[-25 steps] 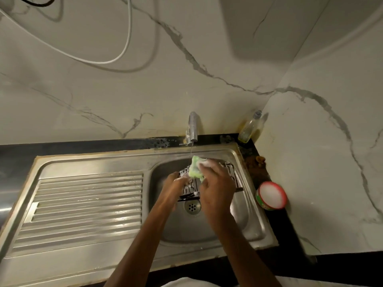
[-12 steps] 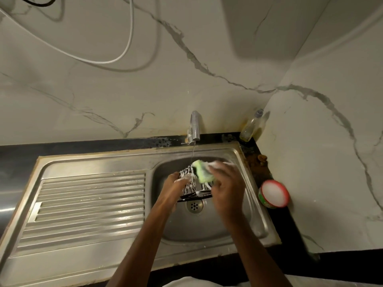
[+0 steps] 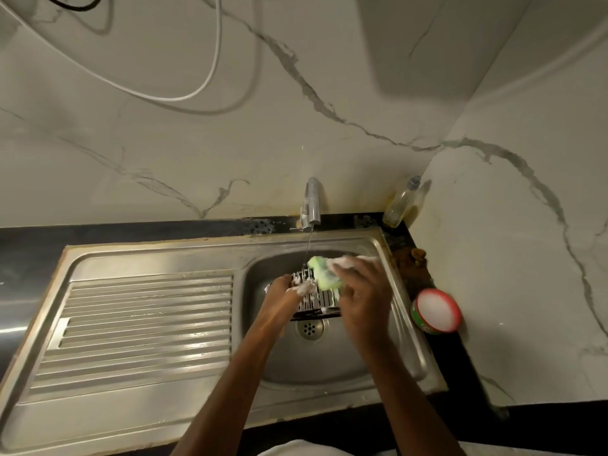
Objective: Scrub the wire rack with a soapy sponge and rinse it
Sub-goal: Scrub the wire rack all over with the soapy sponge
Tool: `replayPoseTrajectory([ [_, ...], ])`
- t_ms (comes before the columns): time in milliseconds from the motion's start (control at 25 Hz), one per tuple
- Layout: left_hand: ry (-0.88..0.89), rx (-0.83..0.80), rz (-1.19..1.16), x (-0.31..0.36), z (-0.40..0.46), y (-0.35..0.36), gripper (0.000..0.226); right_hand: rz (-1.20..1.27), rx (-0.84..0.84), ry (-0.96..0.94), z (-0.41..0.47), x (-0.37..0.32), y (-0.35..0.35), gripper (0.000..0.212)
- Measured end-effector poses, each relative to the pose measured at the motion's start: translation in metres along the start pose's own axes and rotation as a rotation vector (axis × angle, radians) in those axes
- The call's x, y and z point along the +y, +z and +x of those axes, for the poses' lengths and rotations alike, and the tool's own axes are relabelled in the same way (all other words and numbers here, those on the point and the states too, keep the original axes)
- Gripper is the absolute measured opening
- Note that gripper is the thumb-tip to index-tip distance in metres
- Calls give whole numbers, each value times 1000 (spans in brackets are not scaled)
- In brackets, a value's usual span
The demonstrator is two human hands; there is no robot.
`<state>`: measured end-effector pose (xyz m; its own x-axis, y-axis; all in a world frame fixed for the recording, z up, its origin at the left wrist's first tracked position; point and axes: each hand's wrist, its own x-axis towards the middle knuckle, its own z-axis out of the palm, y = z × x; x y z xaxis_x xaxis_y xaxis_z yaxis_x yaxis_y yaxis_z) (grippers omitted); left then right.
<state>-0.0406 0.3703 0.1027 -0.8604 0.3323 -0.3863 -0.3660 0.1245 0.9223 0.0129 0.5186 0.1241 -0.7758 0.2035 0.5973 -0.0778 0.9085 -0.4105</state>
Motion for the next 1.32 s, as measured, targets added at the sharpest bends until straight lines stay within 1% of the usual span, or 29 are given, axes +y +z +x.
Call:
replayPoseTrajectory([
  [40, -15, 38, 3, -1, -2, -2, 30, -20, 55, 95, 4, 15, -3, 32],
  [80, -34, 54, -47, -3, -2, -6, 36, -33, 109, 169, 8, 25, -6, 31],
  [120, -43, 55, -69, -8, 0, -9, 49, -29, 139, 209, 9, 24, -6, 31],
  [160, -74, 46, -94, -7, 0, -9, 55, -13, 145, 205, 9, 9, -4, 32],
  [200, -52, 44, -102, -10, 6, -9, 54, 6, 116, 142, 6, -12, -2, 33],
  [280, -37, 5, -78, -6, 10, -5, 38, -2, 28, -97, -9, -43, 1, 32],
  [320, -41, -25, -96, -3, 9, -4, 42, -27, 15, -142, -7, -39, -3, 31],
  [360, -26, -30, -118, -4, 10, -4, 51, -58, 42, -90, -1, -23, -7, 29],
  [440, -46, -29, -172, -6, 6, -6, 53, -117, 183, 122, 14, 20, -20, 28],
  [480, -52, -24, -206, -9, 7, -9, 55, -128, 229, 187, 15, 31, -25, 28],
  [520, -37, -8, -205, -11, 7, -9, 60, -114, 247, 193, 13, 27, -24, 27],
  [560, -33, -12, -211, -8, 9, -8, 62, -90, 229, 140, 10, 10, -21, 26],
  [640, 11, -43, -189, -5, 14, -4, 57, -46, 104, -81, -7, -35, -9, 25],
  [680, 21, -64, -172, -5, 15, -1, 55, -53, 60, -150, -10, -37, -9, 26],
  [720, 6, -70, -185, -7, 15, 1, 64, -60, 42, -128, -4, -26, -14, 26],
  [800, -40, -59, -227, -15, 13, 0, 91, -110, 151, 94, 10, 21, -26, 26],
  [840, -46, -60, -250, -22, 15, -4, 98, -124, 211, 206, 14, 39, -34, 23],
  [880, -40, -62, -267, -29, 20, -6, 102, -115, 240, 270, 12, 43, -35, 21],
  [920, -54, -50, -263, -30, 21, -8, 101, -97, 240, 269, 10, 32, -31, 21],
  [960, -60, -43, -263, -31, 25, -8, 97, -83, 212, 206, 6, 11, -24, 22],
  [1040, -60, -49, -234, -28, 26, -7, 88, -34, 110, -12, -11, -24, -15, 25],
  [1080, -61, -59, -222, -29, 26, -8, 82, -25, 68, -69, -12, -22, -18, 26],
  [1120, -52, -70, -232, -30, 27, -8, 78, -35, 67, -36, -9, -9, -24, 25],
  [1240, -49, -64, -200, -27, 18, -16, 73, -101, 187, 323, 0, 45, -39, 24],
  [1280, -37, -58, -209, -24, 15, -16, 64, -97, 184, 356, -1, 47, -40, 25],
  [1320, -36, -56, -214, -21, 12, -17, 51, -83, 177, 330, -6, 38, -38, 26],
])
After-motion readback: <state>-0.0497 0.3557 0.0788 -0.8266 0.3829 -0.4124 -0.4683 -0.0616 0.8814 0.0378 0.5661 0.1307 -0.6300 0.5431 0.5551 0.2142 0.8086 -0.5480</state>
